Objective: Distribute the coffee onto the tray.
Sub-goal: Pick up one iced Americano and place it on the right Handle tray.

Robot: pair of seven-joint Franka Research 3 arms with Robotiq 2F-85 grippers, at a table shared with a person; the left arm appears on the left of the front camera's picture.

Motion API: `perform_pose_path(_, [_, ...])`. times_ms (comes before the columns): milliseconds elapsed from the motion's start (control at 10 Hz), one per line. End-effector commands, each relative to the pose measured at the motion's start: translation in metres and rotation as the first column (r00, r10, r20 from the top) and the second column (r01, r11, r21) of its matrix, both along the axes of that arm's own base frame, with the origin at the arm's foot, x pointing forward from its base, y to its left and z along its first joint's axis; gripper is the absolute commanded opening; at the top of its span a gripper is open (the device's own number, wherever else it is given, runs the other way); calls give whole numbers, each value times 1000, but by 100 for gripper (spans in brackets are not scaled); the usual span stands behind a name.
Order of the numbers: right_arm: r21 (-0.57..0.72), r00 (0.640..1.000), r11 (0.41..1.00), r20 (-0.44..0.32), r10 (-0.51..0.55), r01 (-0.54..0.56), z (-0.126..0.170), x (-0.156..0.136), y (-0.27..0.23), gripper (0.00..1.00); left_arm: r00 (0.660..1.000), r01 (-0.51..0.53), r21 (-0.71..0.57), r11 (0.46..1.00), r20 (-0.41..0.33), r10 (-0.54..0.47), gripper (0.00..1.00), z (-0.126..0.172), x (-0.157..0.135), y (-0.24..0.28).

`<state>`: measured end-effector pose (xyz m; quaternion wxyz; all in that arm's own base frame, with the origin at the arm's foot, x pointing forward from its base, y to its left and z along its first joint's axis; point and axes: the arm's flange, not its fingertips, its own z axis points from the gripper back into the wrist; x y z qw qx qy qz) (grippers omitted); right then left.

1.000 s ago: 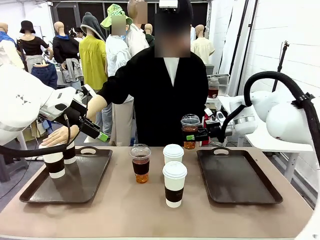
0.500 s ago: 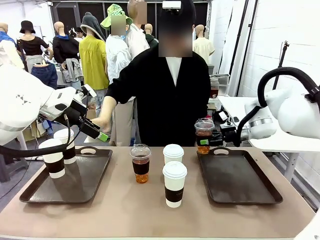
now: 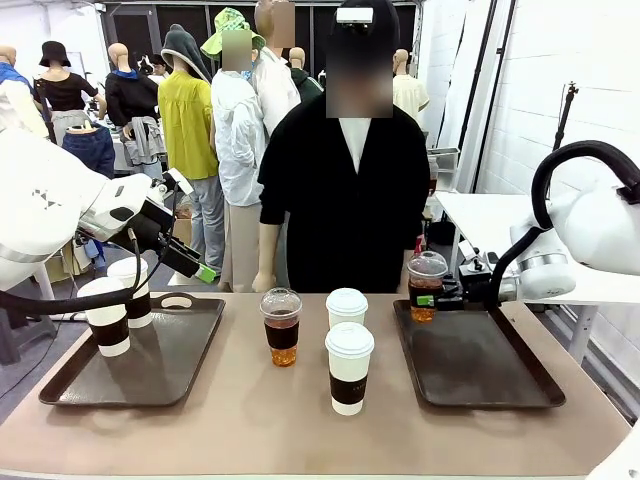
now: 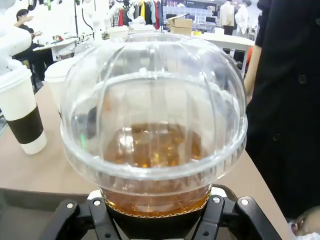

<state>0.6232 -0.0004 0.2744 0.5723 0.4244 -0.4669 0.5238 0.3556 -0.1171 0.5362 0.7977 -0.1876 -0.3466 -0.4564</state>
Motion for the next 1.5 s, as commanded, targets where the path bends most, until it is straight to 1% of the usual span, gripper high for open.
perform_pose_path(0, [23, 998, 1000, 55, -10, 9, 2, -3, -1, 64, 1000, 13, -12, 1000, 0, -13, 100, 0, 2, 2])
perform_pose_path(300, [27, 997, 1000, 72, 3, -5, -5, 7, -3, 64, 1000, 13, -12, 1000, 0, -13, 100, 0, 2, 2])
perform_pose_path(800, [31, 999, 1000, 35, -3, 2, -20, 29, 0, 64, 1000, 13, -12, 1000, 0, -13, 100, 0, 2, 2])
perform_pose_path(1400, [32, 999, 999, -28, -28, 28, -32, 37, -1, 64, 1000, 13, -12, 1000, 0, -13, 100, 0, 2, 2])
